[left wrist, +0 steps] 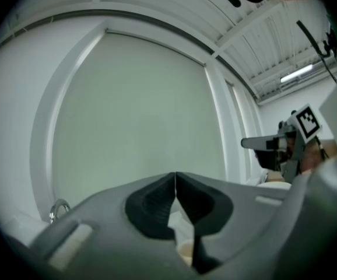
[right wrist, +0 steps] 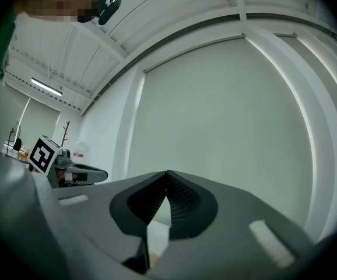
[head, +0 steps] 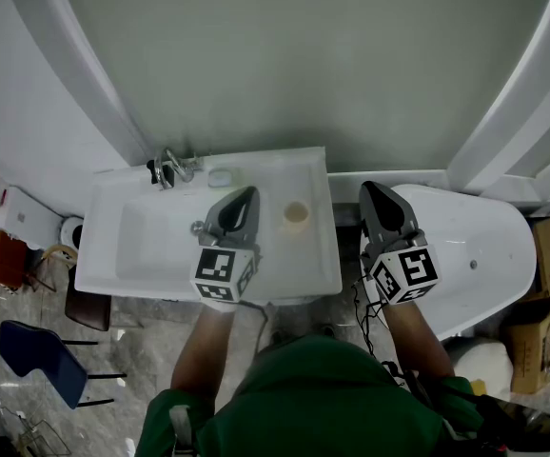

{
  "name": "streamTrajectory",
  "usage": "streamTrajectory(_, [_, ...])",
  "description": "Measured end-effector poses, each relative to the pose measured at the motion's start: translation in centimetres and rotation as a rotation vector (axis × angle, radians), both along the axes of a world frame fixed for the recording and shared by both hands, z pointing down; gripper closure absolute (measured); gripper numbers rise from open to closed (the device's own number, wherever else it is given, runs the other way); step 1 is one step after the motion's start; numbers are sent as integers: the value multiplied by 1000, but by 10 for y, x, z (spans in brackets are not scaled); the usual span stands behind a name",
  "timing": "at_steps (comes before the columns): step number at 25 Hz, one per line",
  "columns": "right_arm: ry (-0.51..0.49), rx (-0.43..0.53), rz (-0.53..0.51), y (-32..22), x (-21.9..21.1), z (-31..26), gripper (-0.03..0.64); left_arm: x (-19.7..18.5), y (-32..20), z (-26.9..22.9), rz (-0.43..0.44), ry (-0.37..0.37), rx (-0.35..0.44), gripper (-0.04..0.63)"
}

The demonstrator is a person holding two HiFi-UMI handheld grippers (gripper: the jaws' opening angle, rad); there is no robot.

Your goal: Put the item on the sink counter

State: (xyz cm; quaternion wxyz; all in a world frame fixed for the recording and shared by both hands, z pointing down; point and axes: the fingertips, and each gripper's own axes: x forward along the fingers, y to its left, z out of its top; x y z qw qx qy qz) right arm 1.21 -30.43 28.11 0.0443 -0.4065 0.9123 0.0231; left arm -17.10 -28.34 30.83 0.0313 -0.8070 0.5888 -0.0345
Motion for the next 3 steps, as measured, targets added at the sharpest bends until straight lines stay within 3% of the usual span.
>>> streamTrajectory(3, [5,5,-4,0,-3,1,620,-3,-1,1,1,-1,-1,594])
